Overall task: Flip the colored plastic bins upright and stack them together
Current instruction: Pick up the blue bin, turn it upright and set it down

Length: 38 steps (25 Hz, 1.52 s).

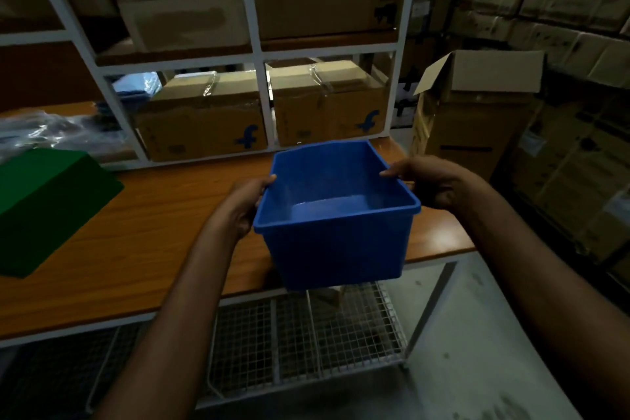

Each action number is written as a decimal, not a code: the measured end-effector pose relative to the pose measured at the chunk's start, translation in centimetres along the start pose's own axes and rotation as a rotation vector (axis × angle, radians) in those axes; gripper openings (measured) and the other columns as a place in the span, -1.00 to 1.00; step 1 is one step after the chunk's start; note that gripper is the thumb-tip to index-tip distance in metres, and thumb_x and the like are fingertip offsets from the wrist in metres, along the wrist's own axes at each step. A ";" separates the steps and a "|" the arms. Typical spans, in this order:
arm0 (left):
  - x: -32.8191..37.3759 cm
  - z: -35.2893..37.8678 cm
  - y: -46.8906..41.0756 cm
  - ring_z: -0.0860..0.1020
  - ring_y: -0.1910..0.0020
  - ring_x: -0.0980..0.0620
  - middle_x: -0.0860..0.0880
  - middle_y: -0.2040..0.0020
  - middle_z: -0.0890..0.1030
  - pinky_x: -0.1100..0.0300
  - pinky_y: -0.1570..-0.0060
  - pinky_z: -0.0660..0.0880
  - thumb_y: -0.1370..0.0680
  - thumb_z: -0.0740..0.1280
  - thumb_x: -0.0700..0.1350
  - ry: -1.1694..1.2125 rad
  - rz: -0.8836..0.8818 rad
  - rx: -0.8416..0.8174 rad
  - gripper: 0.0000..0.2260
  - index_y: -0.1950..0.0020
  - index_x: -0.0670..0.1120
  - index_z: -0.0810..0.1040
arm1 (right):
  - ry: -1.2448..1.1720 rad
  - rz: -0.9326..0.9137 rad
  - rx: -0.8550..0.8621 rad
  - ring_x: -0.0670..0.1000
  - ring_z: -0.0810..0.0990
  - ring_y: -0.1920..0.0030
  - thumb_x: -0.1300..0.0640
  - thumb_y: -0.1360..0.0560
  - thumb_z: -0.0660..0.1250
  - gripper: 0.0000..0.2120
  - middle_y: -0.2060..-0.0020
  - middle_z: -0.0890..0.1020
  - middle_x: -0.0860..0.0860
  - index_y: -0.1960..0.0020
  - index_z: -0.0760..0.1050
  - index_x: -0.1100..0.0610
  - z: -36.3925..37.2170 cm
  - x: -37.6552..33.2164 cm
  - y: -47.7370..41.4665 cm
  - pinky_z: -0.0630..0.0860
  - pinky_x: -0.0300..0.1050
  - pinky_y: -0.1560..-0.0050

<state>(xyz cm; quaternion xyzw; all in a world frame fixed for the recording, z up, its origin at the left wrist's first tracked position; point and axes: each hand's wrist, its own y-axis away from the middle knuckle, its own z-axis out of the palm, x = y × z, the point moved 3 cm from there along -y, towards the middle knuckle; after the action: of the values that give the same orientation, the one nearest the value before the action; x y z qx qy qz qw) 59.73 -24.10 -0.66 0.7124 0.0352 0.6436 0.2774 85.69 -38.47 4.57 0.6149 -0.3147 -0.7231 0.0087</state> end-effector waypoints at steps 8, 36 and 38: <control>2.3 4.8 -5.5 0.61 0.06 0.00 -0.04 -0.04 0.63 0.11 0.19 0.56 -0.61 0.30 -0.13 -0.075 0.074 0.009 -0.86 -0.13 -0.07 0.59 | 0.212 0.014 0.085 0.07 0.55 -0.11 0.37 -0.55 0.27 -0.70 -0.12 0.57 0.06 -0.22 0.55 0.14 -4.0 -1.1 -8.1 0.56 -0.04 0.06; 3.6 12.9 -16.3 0.57 -0.07 0.06 -0.03 -0.19 0.61 0.09 0.04 0.52 -0.65 0.29 -0.11 -0.051 0.019 0.161 -0.75 -0.33 -0.03 0.54 | 0.405 -0.132 0.114 0.04 0.53 -0.07 0.34 -0.55 0.30 -0.59 -0.15 0.53 0.08 -0.38 0.43 0.18 -9.4 -3.3 -23.4 0.53 -0.04 0.05; 3.5 12.3 -15.2 0.53 -0.18 0.04 -0.03 -0.28 0.57 0.10 0.00 0.50 -0.64 0.31 -0.10 -0.031 0.068 0.194 -0.70 -0.38 -0.03 0.50 | 0.431 -0.239 0.239 0.11 0.51 -0.25 0.31 -0.50 0.38 -0.48 -0.28 0.49 0.09 -0.43 0.39 0.11 -9.8 -2.7 -23.0 0.58 0.06 -0.16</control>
<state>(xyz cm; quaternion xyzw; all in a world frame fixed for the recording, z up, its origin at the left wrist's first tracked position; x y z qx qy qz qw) 76.45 -14.17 -4.42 0.7467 0.0690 0.6350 0.1857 103.70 -23.25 -4.20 0.7841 -0.3139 -0.5291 -0.0822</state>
